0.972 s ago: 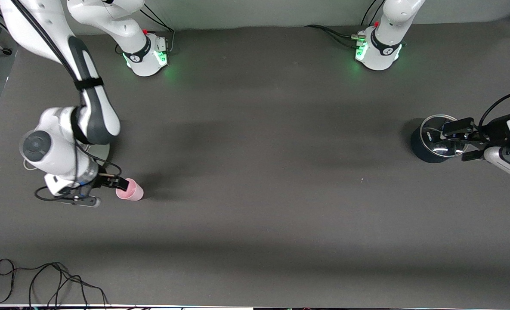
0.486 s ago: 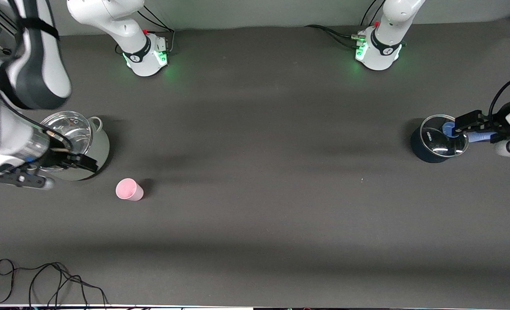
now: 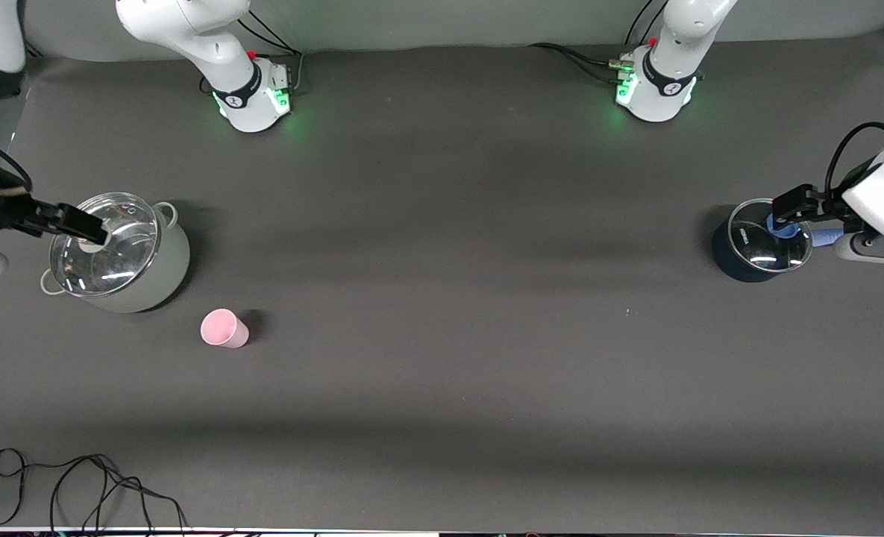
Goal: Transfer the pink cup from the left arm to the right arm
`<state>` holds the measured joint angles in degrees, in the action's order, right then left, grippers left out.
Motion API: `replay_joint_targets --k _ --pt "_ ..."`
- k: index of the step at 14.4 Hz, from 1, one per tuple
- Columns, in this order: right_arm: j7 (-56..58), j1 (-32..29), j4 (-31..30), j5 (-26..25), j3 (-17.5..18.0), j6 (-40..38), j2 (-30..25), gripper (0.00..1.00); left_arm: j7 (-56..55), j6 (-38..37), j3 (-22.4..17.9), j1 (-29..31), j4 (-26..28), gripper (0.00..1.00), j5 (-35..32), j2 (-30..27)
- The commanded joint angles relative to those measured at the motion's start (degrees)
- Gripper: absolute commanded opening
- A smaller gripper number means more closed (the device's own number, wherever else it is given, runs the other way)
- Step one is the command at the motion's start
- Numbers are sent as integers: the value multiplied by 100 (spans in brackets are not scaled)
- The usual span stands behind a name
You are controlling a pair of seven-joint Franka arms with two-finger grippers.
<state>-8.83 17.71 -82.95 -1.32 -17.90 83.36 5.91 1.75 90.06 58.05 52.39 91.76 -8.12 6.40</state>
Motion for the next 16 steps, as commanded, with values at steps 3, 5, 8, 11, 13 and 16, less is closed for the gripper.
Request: replay_joint_targets --k 3,5,8,11,13,16 --pt "39 40 139 -141 -29 -232 138 100 53 214 -703 -454 264 100 134 -201" --pt "39 48 130 -132 -21 -241 130 100 272 144 -2185 -1796 211 100 468 -288" --pt "56 48 121 -132 -29 -355 130 100 361 74 -4087 -3626 211 100 627 -482" --pt "83 -5 112 -123 -91 -399 103 100 361 47 -4819 -4455 211 100 627 -535" --pt "74 -144 121 -106 -65 -487 103 100 361 47 -4979 -4615 211 100 627 -535" --pt "74 -1065 -18 -70 855 -505 -80 100 370 56 -4997 -4633 202 100 636 -535"
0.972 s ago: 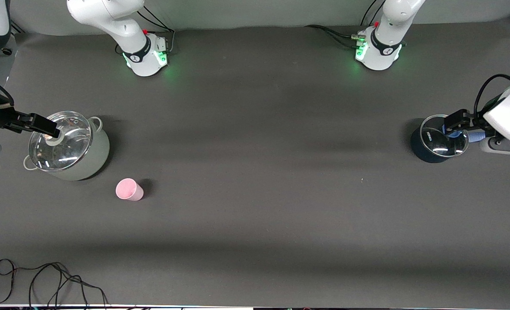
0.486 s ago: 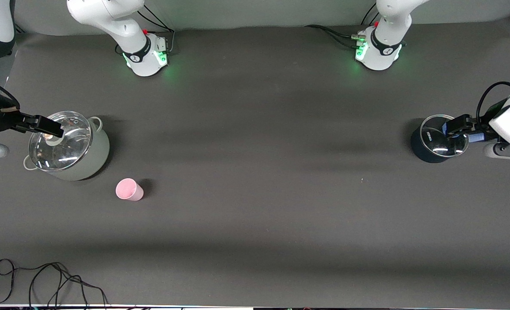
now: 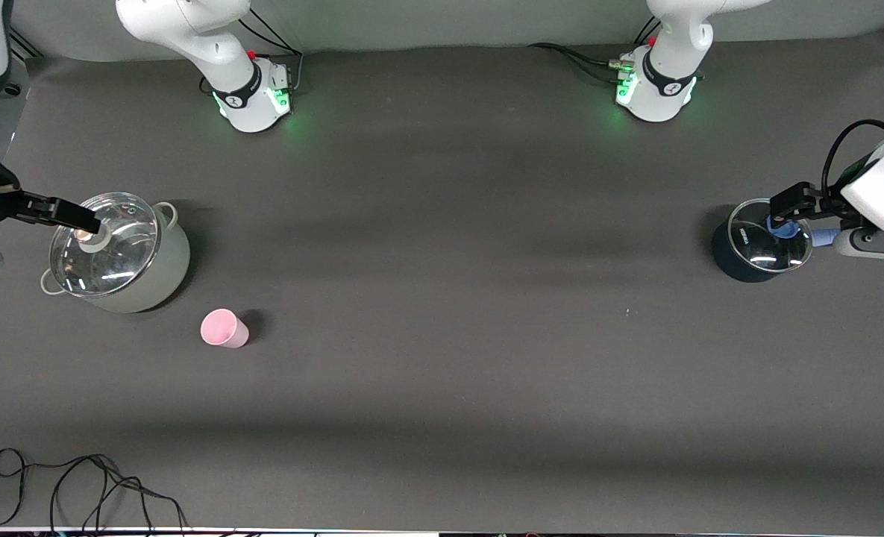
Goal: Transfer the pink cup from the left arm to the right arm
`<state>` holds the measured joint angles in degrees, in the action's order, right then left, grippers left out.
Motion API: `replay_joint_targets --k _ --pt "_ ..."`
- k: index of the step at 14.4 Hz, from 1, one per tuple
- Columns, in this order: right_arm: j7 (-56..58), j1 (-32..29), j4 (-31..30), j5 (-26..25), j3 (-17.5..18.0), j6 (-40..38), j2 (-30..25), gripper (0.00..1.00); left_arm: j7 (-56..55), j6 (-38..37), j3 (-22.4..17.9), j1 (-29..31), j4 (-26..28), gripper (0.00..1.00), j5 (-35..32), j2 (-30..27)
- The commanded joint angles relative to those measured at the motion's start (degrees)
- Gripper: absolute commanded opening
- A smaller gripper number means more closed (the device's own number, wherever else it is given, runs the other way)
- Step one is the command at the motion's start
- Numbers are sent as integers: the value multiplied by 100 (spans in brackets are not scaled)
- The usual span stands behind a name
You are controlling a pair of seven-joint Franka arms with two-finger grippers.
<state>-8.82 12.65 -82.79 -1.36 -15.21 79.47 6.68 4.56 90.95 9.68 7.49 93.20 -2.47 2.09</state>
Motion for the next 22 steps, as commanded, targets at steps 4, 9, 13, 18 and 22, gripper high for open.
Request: replay_joint_targets --k 4,9,13,18,22 --pt "56 -1306 -605 -66 1360 208 -605 100 89 -24 -220 -248 58 100 71 -95" --pt "83 -1792 -1230 564 1715 929 -1186 100 282 -7 -361 -310 67 100 230 -95" --pt "74 -1792 -1231 575 1715 938 -1345 100 291 11 -361 -319 111 100 230 -68" --pt "83 -1739 -1221 558 1715 930 -1318 100 282 20 -352 -319 102 100 230 -42" --pt "83 -1722 -1213 558 1715 930 -1309 100 282 20 -352 -327 102 100 230 -33"
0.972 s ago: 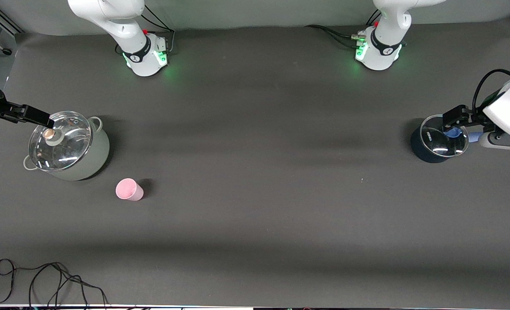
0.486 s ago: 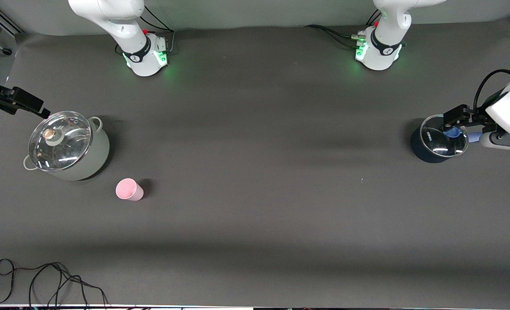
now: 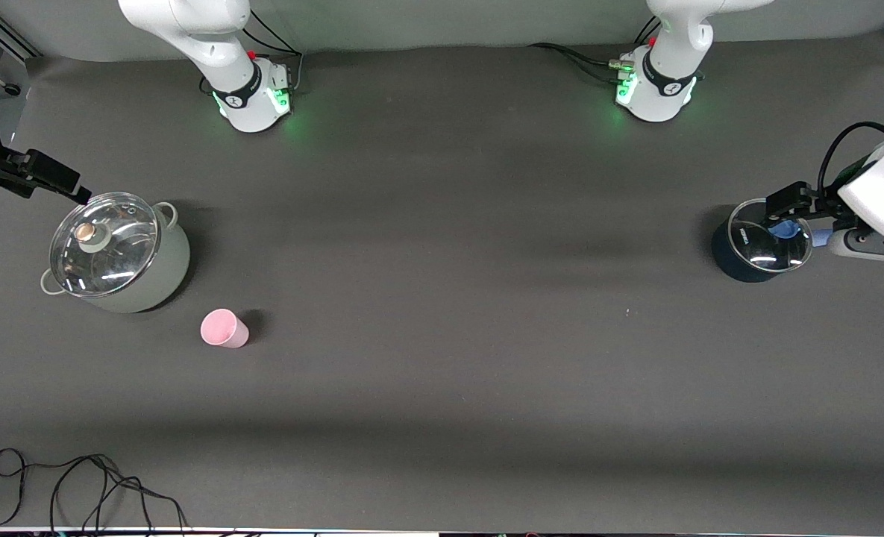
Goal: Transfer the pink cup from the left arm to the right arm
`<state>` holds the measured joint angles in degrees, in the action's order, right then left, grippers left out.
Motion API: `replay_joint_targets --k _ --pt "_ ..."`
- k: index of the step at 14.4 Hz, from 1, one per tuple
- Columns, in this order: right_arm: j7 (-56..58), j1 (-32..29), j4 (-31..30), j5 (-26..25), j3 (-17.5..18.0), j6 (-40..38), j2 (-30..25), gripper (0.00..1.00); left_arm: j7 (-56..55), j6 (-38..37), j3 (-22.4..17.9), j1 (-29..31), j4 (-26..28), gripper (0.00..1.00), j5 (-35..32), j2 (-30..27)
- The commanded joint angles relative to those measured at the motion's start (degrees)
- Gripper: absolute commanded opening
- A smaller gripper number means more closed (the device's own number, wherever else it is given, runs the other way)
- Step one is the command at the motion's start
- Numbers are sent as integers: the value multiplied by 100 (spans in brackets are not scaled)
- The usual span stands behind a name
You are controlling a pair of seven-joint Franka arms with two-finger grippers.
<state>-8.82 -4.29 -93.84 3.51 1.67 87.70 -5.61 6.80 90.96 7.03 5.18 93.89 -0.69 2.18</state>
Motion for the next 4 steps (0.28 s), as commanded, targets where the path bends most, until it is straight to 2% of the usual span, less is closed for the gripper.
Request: replay_joint_targets --k 1,4 --pt "83 -28 -99 70 26 107 -81 100 59 27 -88 -96 24 100 51 -43" --pt "91 -28 -99 70 26 107 -81 100 59 45 -88 -87 24 100 51 -43"
